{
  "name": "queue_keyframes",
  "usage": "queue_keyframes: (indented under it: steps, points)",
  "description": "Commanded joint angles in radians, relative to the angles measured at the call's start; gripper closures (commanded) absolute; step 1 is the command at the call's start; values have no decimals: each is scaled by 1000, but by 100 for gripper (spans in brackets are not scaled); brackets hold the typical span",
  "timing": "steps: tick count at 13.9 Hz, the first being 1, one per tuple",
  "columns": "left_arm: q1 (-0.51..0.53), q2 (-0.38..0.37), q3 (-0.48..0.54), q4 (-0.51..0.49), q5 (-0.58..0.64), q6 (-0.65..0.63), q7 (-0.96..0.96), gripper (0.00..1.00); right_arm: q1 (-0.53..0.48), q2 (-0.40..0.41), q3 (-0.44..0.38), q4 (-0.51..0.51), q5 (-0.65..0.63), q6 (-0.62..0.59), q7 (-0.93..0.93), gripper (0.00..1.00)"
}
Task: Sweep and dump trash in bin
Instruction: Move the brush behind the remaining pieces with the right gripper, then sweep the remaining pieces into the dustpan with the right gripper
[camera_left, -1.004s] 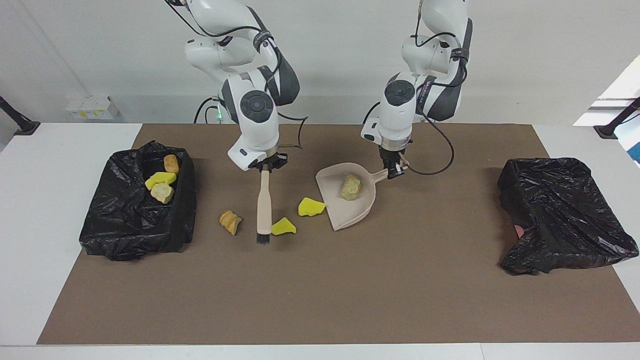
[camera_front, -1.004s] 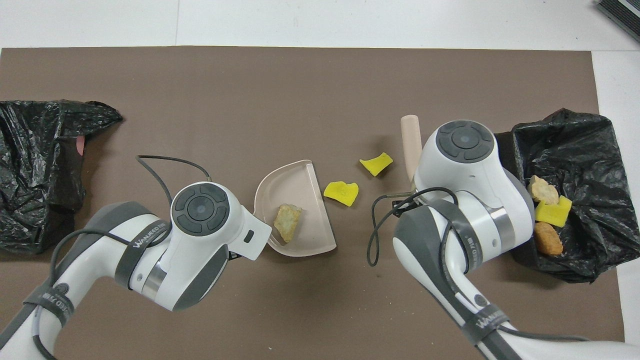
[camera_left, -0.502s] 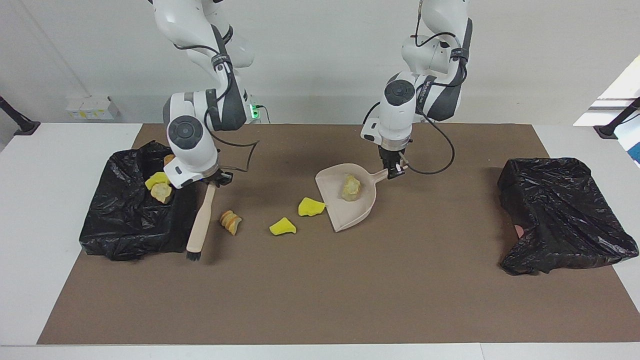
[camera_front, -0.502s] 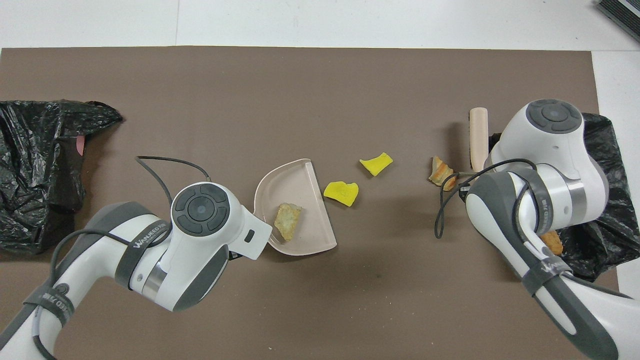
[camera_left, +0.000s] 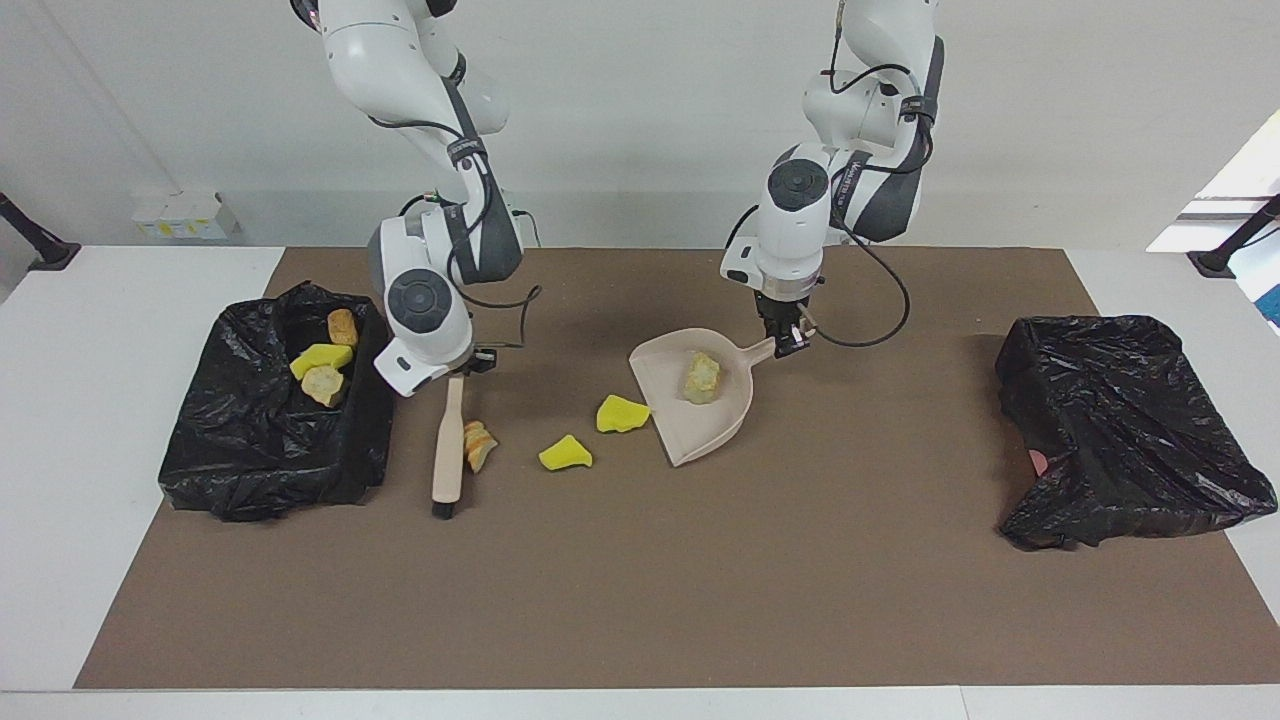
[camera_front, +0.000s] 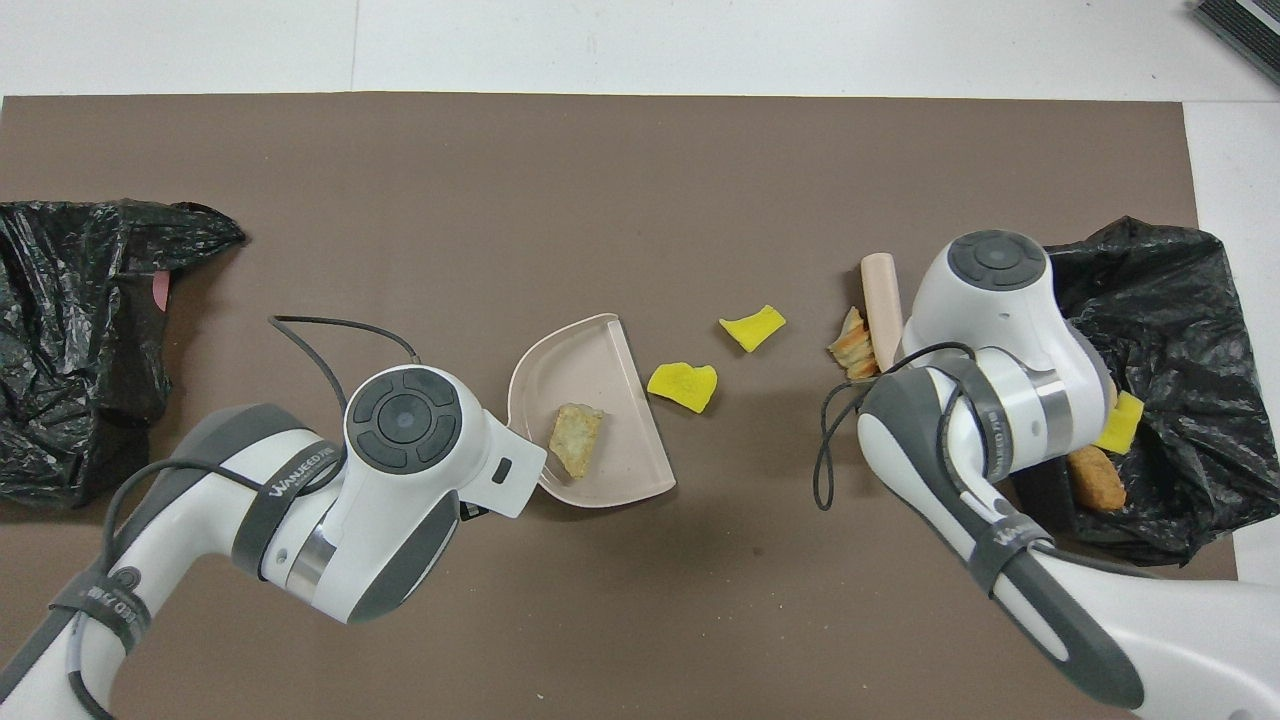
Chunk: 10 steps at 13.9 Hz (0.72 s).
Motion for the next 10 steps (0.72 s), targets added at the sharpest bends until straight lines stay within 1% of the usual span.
queue_keyframes:
  steps: [1,3,5,7,9,10]
  points:
    - [-18,-29,11,-33,14,17,-92,100,81,2,6,24,122,16,-27,100]
    - [-33,-29,11,-31,14,17,-104,100,173,22,5,30,225,57,0,100]
    - [-35,-34,11,-34,14,14,-103,100,255,9,6,14,283,97,69,100]
    - [-32,-34,11,-37,14,20,-92,100,305,-5,6,10,364,103,76,100]
    - [-32,-33,11,-37,16,28,-89,100,350,-11,6,17,389,94,88,100]
    - [-35,-11,11,-37,16,34,-87,100,362,-21,8,15,389,84,98,100]
